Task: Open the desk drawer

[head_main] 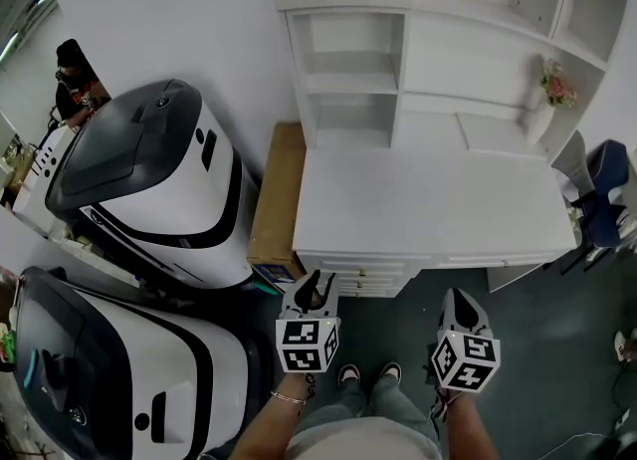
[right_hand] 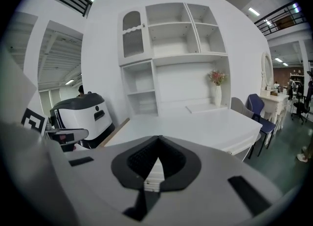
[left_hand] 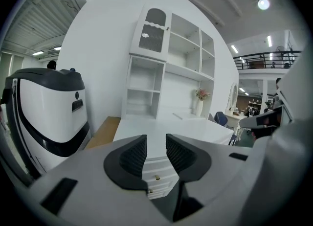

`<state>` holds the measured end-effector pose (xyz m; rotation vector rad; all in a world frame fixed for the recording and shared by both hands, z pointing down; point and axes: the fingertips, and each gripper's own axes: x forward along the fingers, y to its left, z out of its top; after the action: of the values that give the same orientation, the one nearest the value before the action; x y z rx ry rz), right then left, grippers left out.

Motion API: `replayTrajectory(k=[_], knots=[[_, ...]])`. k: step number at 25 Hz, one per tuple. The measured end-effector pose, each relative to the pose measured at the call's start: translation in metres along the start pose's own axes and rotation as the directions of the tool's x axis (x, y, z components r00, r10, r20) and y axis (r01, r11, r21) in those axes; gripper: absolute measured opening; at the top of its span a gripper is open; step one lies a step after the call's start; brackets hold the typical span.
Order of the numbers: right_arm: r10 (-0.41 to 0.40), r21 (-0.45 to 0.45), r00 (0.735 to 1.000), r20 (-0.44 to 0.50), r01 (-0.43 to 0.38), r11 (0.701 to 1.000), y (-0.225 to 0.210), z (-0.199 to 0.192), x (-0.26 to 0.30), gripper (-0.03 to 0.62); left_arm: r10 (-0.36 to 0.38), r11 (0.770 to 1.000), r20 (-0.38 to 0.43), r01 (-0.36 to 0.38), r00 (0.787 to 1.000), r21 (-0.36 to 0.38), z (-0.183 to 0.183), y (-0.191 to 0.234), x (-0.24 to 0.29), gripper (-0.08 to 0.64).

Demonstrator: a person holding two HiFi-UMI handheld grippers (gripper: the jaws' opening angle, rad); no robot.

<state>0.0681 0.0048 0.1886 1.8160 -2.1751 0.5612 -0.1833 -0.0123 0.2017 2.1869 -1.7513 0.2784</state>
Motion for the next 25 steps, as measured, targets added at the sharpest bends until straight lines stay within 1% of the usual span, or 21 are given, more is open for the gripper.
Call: replayTrajectory(k=[4, 8, 15, 21, 25], knots=[[0.016, -0.004, 1.0, 0.0, -0.016, 1.0, 0.003, 0.007, 0.017, 0.008, -0.013, 1.0, -0.026, 0.013, 1.0, 0.001, -0.007, -0.004, 0.014, 0.135], [0.033, -0.009, 0.999, -0.016, -0.033, 0.999, 0.003, 0.006, 0.027, 0.008, -0.014, 1.0, -0.056, 0.013, 0.998, -0.016, -0.016, -0.007, 0.024, 0.135], [0.031, -0.005, 0.999, -0.024, -0.031, 1.0, -0.017, 0.003, 0.041, 0.008, -0.007, 1.0, -0.107, 0.007, 0.994, -0.004, -0.032, -0.015, 0.049, 0.135], [0.037, 0.0, 0.998, -0.052, -0.037, 0.999, -0.046, -0.018, 0.051, 0.008, -0.006, 1.0, -0.143, 0.008, 0.99, 0.011, -0.055, -0.041, 0.065, 0.135], [0.039, -0.003, 0.997, -0.06, -0.039, 0.999, -0.068, -0.046, 0.068, 0.008, 0.007, 1.0, -0.156, -0.007, 0.988, -0.005, -0.092, -0.054, 0.08, 0.135]])
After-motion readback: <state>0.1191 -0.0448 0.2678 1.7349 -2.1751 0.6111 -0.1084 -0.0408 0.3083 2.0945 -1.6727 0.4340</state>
